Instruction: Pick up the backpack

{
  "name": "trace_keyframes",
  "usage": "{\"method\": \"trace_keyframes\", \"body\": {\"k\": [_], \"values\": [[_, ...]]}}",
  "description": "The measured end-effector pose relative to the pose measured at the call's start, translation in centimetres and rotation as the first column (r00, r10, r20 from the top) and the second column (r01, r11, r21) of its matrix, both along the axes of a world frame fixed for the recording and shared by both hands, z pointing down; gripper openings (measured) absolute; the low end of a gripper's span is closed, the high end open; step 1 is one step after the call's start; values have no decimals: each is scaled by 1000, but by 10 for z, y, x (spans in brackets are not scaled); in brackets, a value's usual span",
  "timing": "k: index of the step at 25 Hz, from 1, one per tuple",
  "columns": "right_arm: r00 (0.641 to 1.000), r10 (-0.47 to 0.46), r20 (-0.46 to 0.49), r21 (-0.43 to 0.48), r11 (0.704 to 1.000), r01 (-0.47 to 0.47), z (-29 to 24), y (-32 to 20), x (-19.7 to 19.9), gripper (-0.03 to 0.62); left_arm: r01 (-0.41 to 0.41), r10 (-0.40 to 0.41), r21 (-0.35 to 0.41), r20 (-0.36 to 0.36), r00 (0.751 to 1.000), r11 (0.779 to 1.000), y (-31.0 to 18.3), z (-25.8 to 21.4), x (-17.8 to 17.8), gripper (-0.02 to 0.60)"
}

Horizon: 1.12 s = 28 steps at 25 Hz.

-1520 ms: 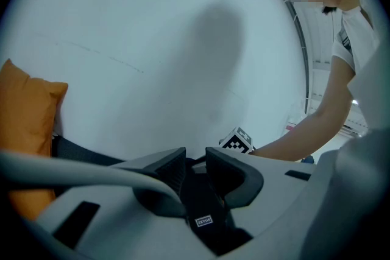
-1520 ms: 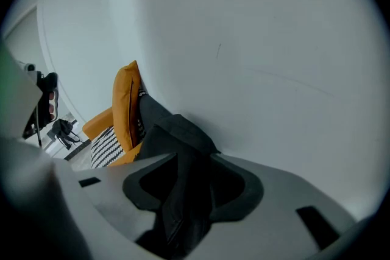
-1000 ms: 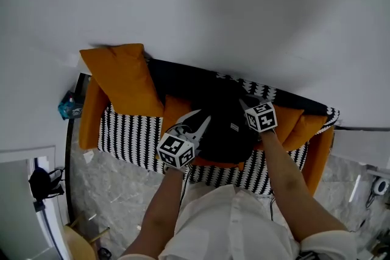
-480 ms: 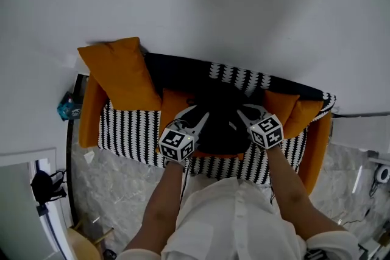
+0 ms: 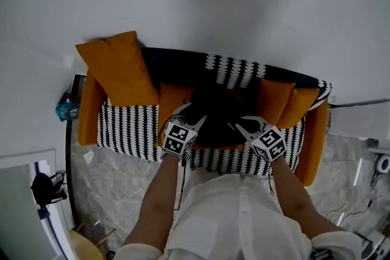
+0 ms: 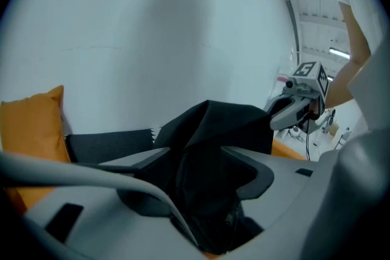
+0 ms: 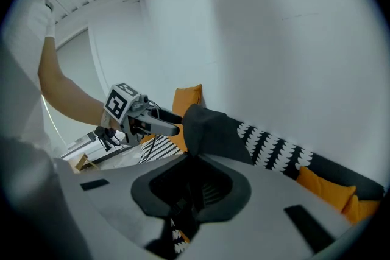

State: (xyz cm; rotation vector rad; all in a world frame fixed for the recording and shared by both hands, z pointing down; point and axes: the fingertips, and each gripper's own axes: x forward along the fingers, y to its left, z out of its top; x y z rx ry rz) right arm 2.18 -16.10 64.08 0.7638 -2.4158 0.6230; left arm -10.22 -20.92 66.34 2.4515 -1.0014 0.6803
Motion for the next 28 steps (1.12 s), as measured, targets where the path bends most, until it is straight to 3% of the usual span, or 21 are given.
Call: {"method": "trace_keyframes", "body": {"k": [9,11,18,28], "values": [[998,-46,-35,-6,999,46,-4,33,-8,51,-177,168,51,145,975,983,14,6,21,256],[998,-45,-41,-10,999,44,-3,36,-9,51,-202,191,52,162,968,978,17,6,26,228],[999,26,-33,-26,999,-27,-3,35,1,51,-194,191,6,152,970,981,34,5,29,108],[996,82,-26,-10,997,-82,-16,39,11,49,-181,183,-30,111,977,983,56,-16,35,63]]}}
